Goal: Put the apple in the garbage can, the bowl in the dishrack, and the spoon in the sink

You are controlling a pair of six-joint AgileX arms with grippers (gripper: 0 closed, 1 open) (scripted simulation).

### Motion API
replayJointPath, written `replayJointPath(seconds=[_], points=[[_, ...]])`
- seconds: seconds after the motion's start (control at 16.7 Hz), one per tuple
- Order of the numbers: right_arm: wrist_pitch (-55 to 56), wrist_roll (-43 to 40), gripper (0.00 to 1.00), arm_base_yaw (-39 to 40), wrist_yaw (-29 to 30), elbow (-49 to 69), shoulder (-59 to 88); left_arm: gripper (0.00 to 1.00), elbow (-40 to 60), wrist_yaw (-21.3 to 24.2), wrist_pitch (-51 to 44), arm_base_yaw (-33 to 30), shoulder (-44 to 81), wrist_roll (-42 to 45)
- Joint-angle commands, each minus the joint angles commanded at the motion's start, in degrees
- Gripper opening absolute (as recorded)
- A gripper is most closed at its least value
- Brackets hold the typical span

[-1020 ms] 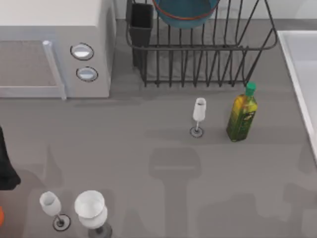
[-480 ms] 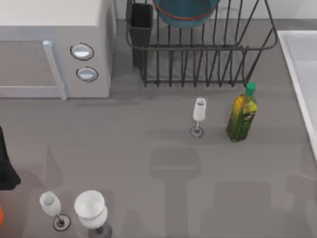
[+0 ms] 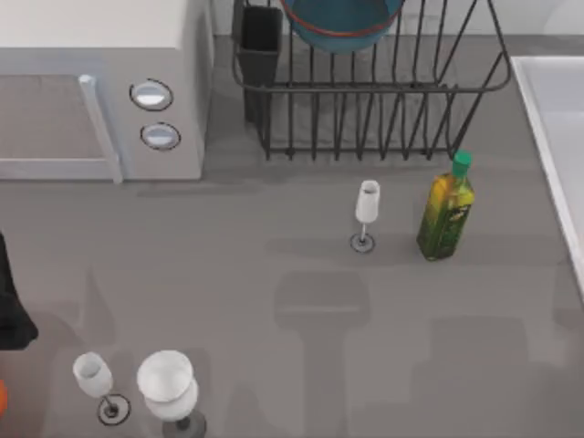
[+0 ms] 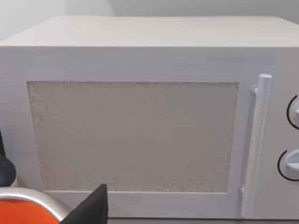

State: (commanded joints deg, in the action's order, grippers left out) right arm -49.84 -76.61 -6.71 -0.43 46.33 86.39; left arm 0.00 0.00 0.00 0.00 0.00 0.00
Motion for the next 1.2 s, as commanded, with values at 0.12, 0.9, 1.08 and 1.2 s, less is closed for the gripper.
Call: replayJointPath(seconds=[0.12, 0.9, 1.08, 1.2], points=[[6.0, 0.1, 1.00, 0.1, 0.1, -3.0, 3.0, 1.00, 0.0, 0.0, 0.0, 0.0, 0.0, 0.0], [16.3, -1.3, 0.77, -1.2, 0.1, -9.6, 6.8, 1.00, 0.0, 0.0, 0.0, 0.0, 0.0, 0.0], [16.3, -1.3, 0.55, -1.2, 0.1, -9.6, 6.8, 1.00, 0.0, 0.0, 0.0, 0.0, 0.0, 0.0], [16.3, -1.3, 0.40, -1.2, 0.1, -9.6, 6.8, 1.00, 0.0, 0.0, 0.0, 0.0, 0.0, 0.0]])
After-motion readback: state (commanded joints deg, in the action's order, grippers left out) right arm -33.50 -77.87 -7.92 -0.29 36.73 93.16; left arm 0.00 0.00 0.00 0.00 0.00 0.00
